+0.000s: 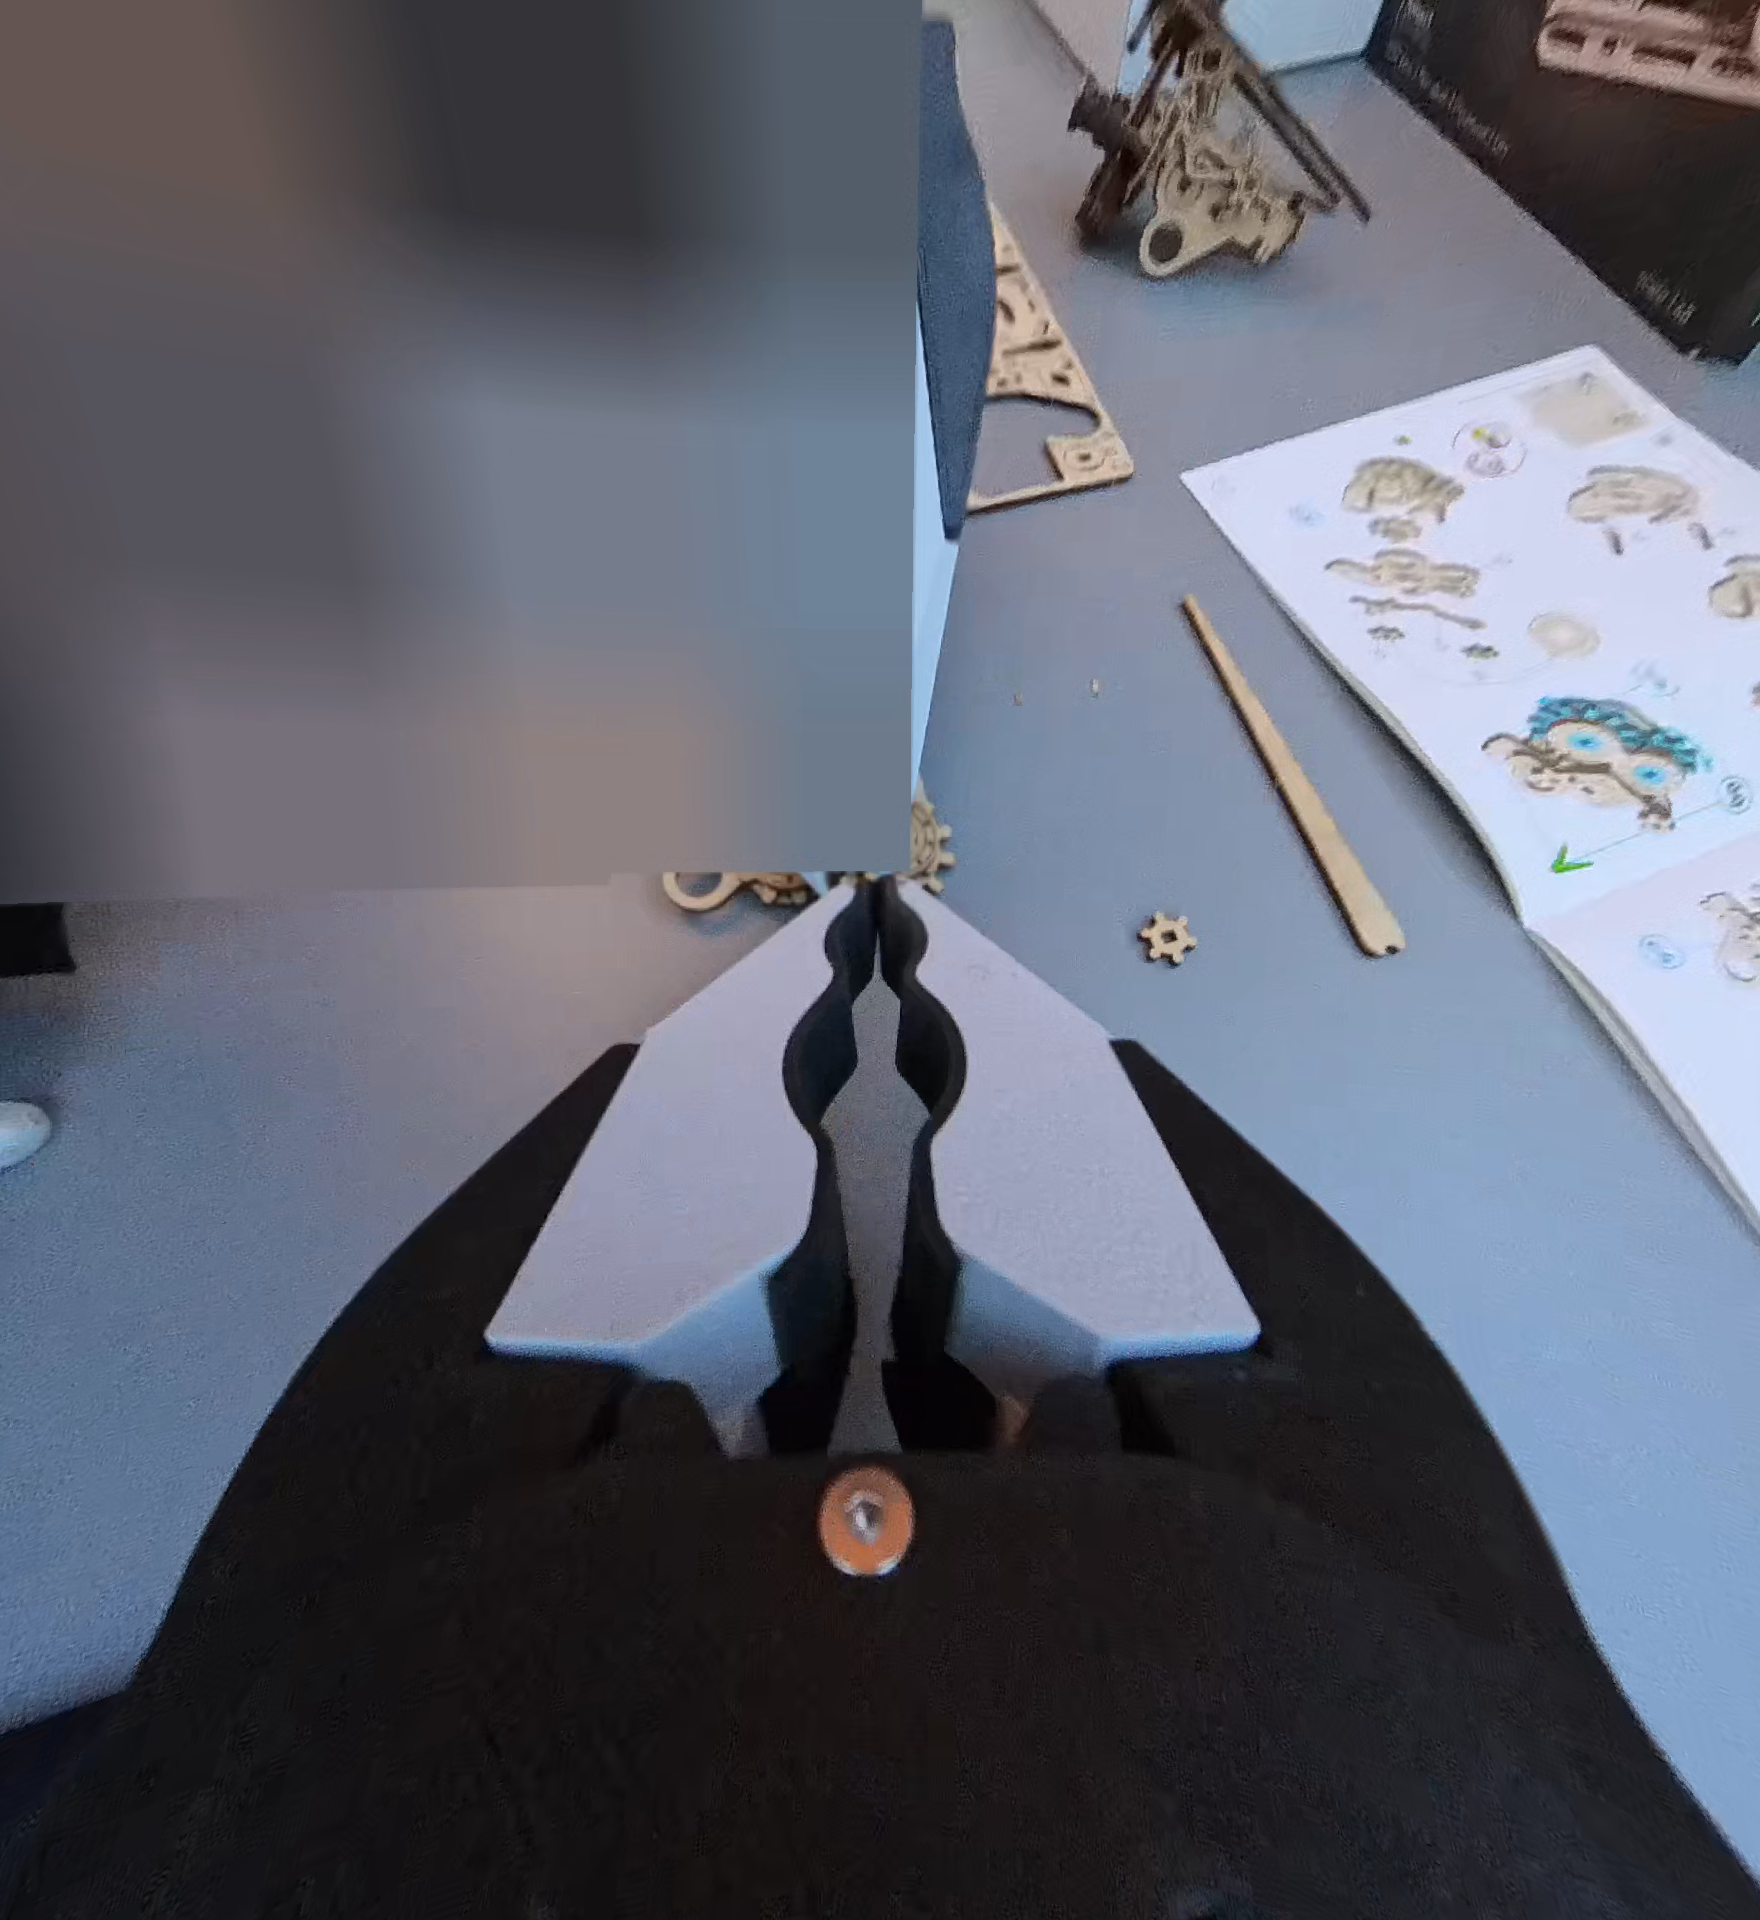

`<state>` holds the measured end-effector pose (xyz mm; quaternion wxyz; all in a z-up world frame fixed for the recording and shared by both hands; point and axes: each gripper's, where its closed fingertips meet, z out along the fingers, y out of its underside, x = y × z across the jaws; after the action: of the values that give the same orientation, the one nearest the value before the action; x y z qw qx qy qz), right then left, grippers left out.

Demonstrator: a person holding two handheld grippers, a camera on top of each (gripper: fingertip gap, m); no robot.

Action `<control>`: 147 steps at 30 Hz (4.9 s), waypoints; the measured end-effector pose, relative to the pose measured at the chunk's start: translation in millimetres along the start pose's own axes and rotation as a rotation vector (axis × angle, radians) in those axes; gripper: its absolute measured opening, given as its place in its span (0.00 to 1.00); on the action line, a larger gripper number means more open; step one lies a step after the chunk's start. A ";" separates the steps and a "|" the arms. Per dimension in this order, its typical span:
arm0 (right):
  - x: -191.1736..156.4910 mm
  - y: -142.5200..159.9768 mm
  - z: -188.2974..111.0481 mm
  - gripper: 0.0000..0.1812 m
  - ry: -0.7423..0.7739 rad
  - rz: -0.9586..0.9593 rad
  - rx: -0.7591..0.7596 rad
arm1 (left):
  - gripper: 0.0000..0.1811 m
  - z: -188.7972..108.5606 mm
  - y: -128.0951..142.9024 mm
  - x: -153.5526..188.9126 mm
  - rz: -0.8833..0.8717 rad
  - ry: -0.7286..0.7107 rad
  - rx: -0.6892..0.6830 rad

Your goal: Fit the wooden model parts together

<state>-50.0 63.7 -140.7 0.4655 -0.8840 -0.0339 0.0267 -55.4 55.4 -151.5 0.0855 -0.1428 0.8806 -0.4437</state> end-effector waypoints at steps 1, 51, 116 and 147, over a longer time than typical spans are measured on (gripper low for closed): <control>-0.6 -13.4 -5.0 0.00 0.017 -0.026 0.064 | 0.01 -0.1 0.1 -0.1 -0.005 0.002 0.002; 6.3 -5.7 13.7 0.00 -0.057 -0.056 0.020 | 0.04 -20.6 17.4 -11.1 -0.070 -0.003 -0.105; 0.2 -4.0 10.6 0.00 -0.097 -0.031 0.025 | 0.04 -4.1 4.4 -8.6 -0.033 -0.031 -0.036; 1.8 27.3 4.1 0.10 -0.133 -0.177 -0.094 | 0.06 -28.7 4.1 -20.6 0.000 -0.071 -0.018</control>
<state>-47.5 51.8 -165.6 0.4207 -0.8947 -0.1440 0.0425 -44.6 86.2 -137.4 0.1152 -0.1591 0.8809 -0.4306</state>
